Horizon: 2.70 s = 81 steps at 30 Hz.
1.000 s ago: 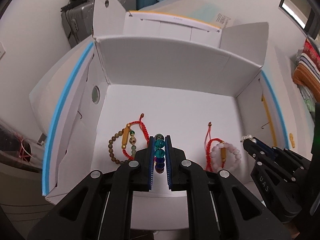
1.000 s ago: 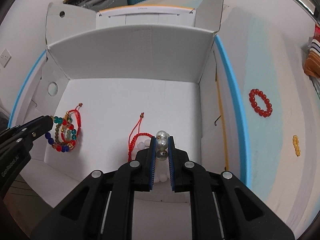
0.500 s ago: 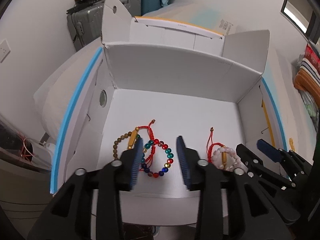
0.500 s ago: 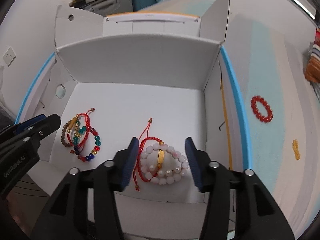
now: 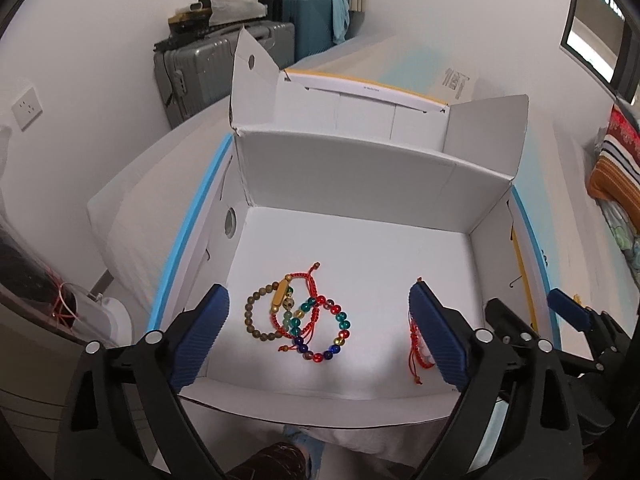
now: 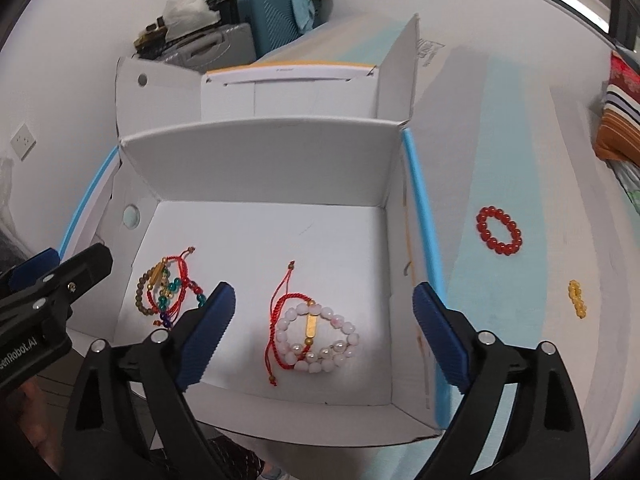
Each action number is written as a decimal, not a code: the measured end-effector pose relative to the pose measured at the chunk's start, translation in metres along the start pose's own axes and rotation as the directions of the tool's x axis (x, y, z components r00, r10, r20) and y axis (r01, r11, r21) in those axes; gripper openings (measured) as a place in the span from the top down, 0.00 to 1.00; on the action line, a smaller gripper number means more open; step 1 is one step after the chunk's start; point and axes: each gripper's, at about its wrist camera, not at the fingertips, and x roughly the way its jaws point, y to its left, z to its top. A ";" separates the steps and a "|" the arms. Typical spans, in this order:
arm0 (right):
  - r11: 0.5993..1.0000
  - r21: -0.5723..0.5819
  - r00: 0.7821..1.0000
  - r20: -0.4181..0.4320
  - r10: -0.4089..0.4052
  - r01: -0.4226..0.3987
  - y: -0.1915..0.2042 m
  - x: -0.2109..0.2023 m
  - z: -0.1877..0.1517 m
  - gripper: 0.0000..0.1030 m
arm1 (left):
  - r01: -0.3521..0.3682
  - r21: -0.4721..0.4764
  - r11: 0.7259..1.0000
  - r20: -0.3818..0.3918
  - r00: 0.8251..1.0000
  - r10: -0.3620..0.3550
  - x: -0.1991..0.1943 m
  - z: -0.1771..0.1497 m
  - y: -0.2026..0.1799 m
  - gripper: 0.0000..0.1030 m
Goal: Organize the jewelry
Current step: 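Open both tools to drop the bracelets into the box, then move both tools back over the red and yellow bracelets on the bed, then grasp the red bead bracelet with the left tool while the right tool grasps the yellow amber bracelet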
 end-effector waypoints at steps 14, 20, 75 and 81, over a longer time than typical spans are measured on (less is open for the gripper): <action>0.995 0.091 0.993 0.101 -0.054 0.044 -0.045 -0.038 -0.001 0.07 | 0.024 0.047 0.999 0.028 0.999 -0.026 -0.010 -0.001 -0.032 0.06; 0.991 0.122 0.990 0.120 -0.076 0.061 -0.069 -0.051 -0.004 0.07 | 0.044 0.077 0.996 0.029 0.998 -0.046 -0.011 -0.003 -0.057 0.06; 0.938 0.284 0.980 -0.067 -0.185 0.197 -0.361 0.041 -0.050 0.21 | 0.167 0.291 0.942 -0.172 0.978 -0.120 0.165 -0.006 -0.369 0.06; 0.944 0.265 0.979 -0.102 -0.177 0.198 -0.356 0.061 -0.049 0.31 | 0.161 0.299 0.941 -0.181 0.977 -0.110 0.184 -0.010 -0.377 0.06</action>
